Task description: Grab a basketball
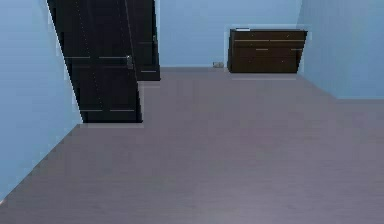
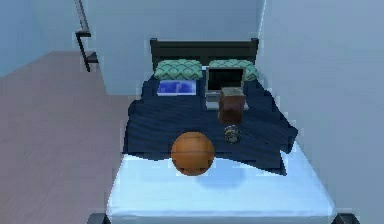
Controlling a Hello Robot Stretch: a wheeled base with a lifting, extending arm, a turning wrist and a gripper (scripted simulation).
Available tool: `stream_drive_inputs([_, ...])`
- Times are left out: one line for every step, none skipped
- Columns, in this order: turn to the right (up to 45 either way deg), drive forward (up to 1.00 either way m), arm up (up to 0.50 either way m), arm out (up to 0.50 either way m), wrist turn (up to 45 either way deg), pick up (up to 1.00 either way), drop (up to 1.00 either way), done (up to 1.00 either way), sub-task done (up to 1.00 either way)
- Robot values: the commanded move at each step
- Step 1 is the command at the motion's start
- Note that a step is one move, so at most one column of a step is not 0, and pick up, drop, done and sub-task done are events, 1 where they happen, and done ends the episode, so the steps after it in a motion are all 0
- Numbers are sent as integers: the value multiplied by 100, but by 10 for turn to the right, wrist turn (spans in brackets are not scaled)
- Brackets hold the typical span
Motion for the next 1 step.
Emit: stream_drive_inputs([0,0,50,0,0,0,0,0,0])
